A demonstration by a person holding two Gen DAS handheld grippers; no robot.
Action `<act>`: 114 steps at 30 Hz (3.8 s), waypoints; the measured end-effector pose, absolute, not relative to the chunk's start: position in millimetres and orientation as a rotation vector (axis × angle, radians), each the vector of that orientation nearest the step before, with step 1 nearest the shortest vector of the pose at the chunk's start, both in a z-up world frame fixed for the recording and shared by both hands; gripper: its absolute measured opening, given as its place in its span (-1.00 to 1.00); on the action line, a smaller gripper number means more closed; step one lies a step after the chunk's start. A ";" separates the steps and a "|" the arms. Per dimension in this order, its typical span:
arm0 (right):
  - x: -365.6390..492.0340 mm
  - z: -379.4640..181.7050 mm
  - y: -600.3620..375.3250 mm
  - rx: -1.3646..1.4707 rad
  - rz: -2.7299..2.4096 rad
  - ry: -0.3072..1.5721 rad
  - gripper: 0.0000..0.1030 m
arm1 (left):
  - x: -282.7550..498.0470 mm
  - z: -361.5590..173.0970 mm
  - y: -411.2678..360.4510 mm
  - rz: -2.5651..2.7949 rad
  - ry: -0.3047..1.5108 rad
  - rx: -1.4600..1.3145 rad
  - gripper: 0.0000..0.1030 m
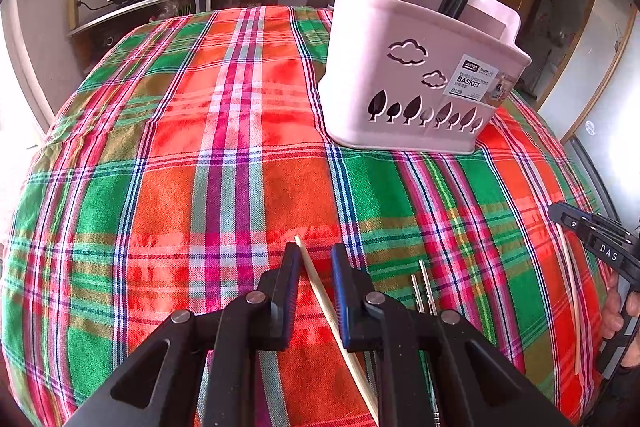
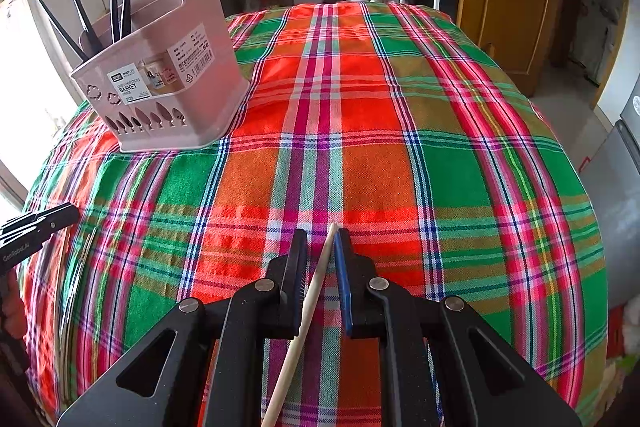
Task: Organize utensils
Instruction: 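Close the left tool on a wooden chopstick while the right tool grasps another, then lift both held wooden chopsticks and carry them over the pink basket, then lower both wooden chopsticks into the basket and open both tools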
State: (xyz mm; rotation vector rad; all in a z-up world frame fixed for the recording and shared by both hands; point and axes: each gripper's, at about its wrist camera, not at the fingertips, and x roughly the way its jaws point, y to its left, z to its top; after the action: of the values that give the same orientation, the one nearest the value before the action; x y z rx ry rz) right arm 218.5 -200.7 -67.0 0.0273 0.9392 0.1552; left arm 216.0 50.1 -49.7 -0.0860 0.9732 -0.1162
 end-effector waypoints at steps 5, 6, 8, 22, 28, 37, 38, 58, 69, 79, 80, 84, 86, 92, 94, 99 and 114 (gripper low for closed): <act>220.2 -66.9 -197.1 -0.002 0.150 0.945 -0.86 | 216.5 -50.1 52.7 -0.115 0.975 -0.082 -0.84; 220.4 -66.8 -197.2 0.000 0.151 0.946 -0.86 | 217.0 -49.9 52.6 -0.113 0.976 -0.076 -0.86; 221.0 -66.1 -197.8 0.010 0.160 0.947 -0.87 | 218.6 -49.8 53.0 -0.112 0.979 -0.073 -0.90; 202.8 -2.7 -188.0 0.041 0.240 0.789 -0.90 | 212.5 8.5 54.5 -0.191 0.888 -0.085 -0.92; 196.2 27.7 -187.8 0.050 0.256 0.713 -0.91 | 207.8 54.4 55.4 -0.209 0.795 -0.067 -0.92; 186.8 61.7 -184.5 0.043 0.272 0.629 -0.91 | 201.1 92.9 58.9 -0.220 0.722 -0.067 -0.92; 185.8 64.8 -184.3 0.041 0.275 0.620 -0.91 | 200.2 95.3 59.0 -0.223 0.717 -0.066 -0.92; 162.7 90.1 -173.0 0.015 0.310 0.559 -0.91 | 183.3 115.7 54.2 -0.252 0.690 -0.049 -0.92; 168.8 115.1 -153.4 0.027 0.365 0.501 -0.91 | 190.7 147.3 52.8 -0.292 0.658 -0.071 -0.92; 196.7 150.3 -125.0 0.065 0.434 0.418 -0.92 | 224.3 194.5 57.3 -0.293 0.588 -0.115 -0.92; 200.8 153.5 -122.9 0.069 0.437 0.410 -0.91 | 230.4 198.1 58.6 -0.289 0.589 -0.122 -0.92; 217.1 161.9 -115.8 0.081 0.439 0.386 -0.92 | 249.7 210.3 60.3 -0.278 0.578 -0.129 -0.92; 224.3 163.7 -113.2 0.095 0.440 0.379 -0.92 | 259.0 214.8 61.0 -0.273 0.567 -0.125 -0.92; 245.7 163.4 -110.5 0.139 0.434 0.373 -0.92 | 286.9 216.1 62.8 -0.260 0.555 -0.131 -0.92; 251.6 162.5 -109.8 0.147 0.432 0.372 -0.92 | 294.4 213.6 62.0 -0.260 0.560 -0.132 -0.92; 260.8 156.0 -106.8 0.152 0.430 0.379 -0.92 | 307.2 205.9 61.1 -0.270 0.561 -0.140 -0.92; 271.1 105.1 -100.1 0.137 0.427 0.491 -0.91 | 318.3 141.2 56.1 -0.297 0.666 -0.138 -0.92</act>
State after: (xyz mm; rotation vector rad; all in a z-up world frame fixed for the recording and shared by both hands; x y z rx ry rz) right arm 271.1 -100.1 105.1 0.1368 0.4907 0.4275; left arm 318.3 56.1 141.2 -0.1381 0.6660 -0.2967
